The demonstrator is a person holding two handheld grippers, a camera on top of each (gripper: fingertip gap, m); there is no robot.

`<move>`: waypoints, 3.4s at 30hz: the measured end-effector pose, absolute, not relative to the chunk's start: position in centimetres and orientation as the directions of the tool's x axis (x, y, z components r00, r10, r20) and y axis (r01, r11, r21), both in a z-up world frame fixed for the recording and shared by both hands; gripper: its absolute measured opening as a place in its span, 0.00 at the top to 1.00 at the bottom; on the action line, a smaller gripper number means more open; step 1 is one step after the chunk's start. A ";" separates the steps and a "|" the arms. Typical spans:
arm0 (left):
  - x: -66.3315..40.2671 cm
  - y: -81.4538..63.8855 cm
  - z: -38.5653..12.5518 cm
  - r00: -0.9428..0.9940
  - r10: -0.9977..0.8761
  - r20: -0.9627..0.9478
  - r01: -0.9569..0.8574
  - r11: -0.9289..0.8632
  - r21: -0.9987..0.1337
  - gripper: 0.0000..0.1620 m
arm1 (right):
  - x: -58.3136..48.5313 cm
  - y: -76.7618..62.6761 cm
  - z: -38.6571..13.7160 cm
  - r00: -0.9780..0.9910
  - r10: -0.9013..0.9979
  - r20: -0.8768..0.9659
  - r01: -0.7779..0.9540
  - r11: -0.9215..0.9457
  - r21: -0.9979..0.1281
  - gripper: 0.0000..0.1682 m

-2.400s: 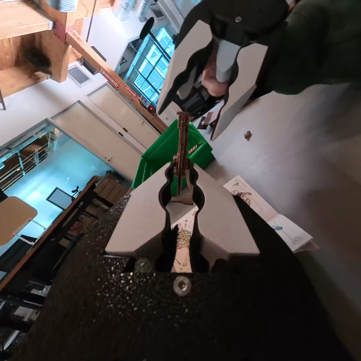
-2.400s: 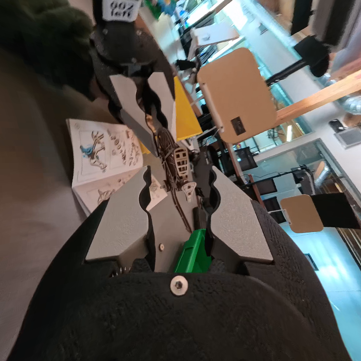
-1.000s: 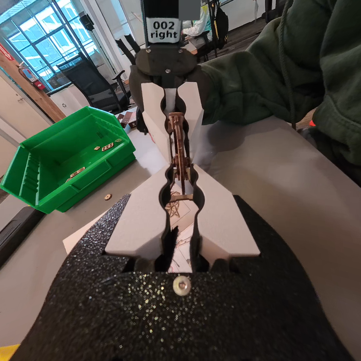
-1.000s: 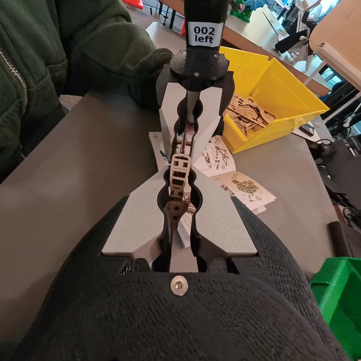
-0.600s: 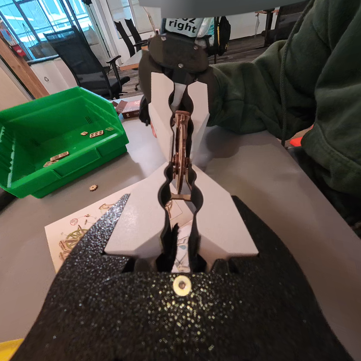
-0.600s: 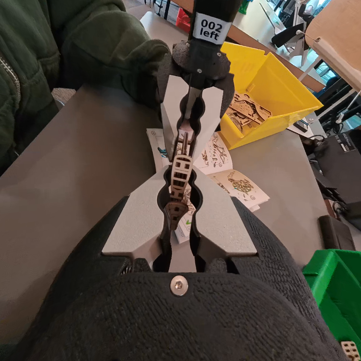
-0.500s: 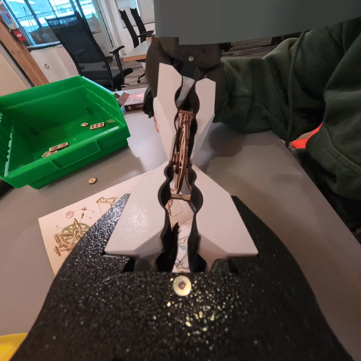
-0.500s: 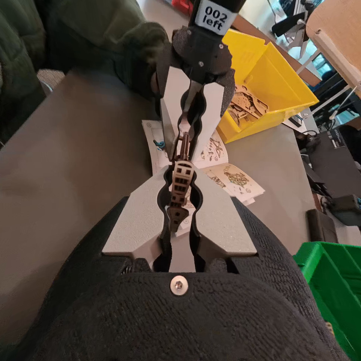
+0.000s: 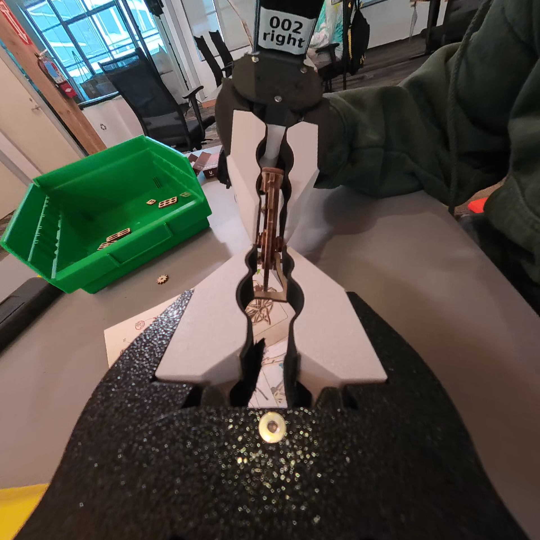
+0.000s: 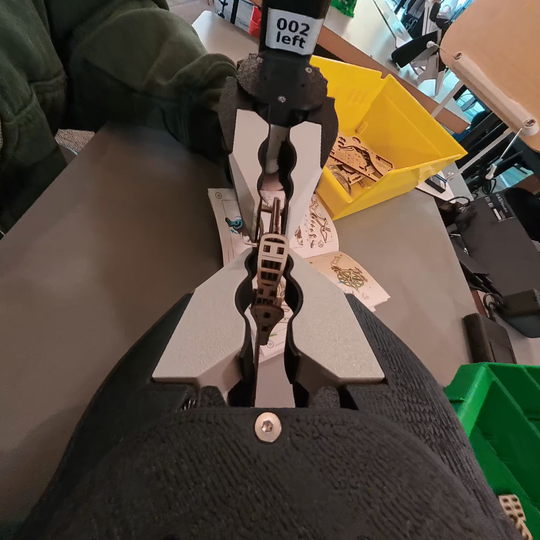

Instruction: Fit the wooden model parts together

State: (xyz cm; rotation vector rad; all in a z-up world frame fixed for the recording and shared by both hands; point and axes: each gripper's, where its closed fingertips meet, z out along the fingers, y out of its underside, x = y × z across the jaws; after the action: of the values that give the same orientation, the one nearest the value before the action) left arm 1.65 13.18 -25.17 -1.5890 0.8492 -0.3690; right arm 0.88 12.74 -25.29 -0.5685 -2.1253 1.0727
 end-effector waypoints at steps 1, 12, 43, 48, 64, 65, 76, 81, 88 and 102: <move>1.7 13.2 -25.1 0.678 -0.699 -0.229 -0.312 0.009 -0.950 0.91 | 0.9 12.7 -25.2 -0.674 0.637 0.374 0.072 0.561 -0.825 0.92; 2.0 12.8 -25.3 0.651 -0.734 -0.195 -0.296 -0.009 -0.955 0.82 | 0.9 13.0 -25.4 -0.669 0.636 0.384 0.065 0.565 -0.823 0.92; -0.5 13.3 -22.8 0.746 -0.547 -0.379 -0.385 0.109 -0.916 0.94 | -1.2 13.6 -23.2 -0.571 0.807 0.149 0.146 0.279 -0.949 0.92; -0.3 13.2 -22.4 0.754 -0.535 -0.382 -0.376 0.126 -0.918 0.95 | -1.1 13.6 -22.9 -0.582 0.806 0.111 0.151 0.241 -0.959 0.92; 0.5 13.4 -23.5 0.734 -0.618 -0.281 -0.302 0.073 -0.950 0.77 | 0.1 12.7 -23.5 -0.610 0.674 0.416 -0.012 0.517 -0.856 0.92; 0.6 13.4 -23.7 0.731 -0.621 -0.284 -0.309 0.071 -0.949 0.77 | 0.2 12.5 -23.5 -0.613 0.663 0.431 -0.022 0.530 -0.848 0.92; 1.6 13.1 -24.5 0.688 -0.673 -0.271 -0.314 0.060 -0.947 0.85 | 0.4 12.0 -24.0 -0.625 0.624 0.468 -0.044 0.571 -0.820 0.92; 1.6 13.2 -25.1 0.682 -0.694 -0.230 -0.301 0.020 -0.953 0.92 | 0.4 11.9 -23.9 -0.627 0.634 0.453 -0.034 0.558 -0.829 0.92; 1.5 13.2 -24.6 0.690 -0.679 -0.248 -0.295 0.049 -0.954 0.96 | 0.4 11.8 -23.3 -0.639 0.663 0.391 -0.020 0.493 -0.870 0.92; 1.2 13.4 -24.2 0.713 -0.635 -0.298 -0.330 0.071 -0.941 0.96 | 0.1 11.7 -22.7 -0.626 0.696 0.353 -0.044 0.421 -0.906 0.92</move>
State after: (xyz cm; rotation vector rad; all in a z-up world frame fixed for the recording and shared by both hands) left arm 1.25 13.37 -24.16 -1.5317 0.8206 -0.2732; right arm 0.13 11.68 -22.74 -0.5526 -1.9321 1.2619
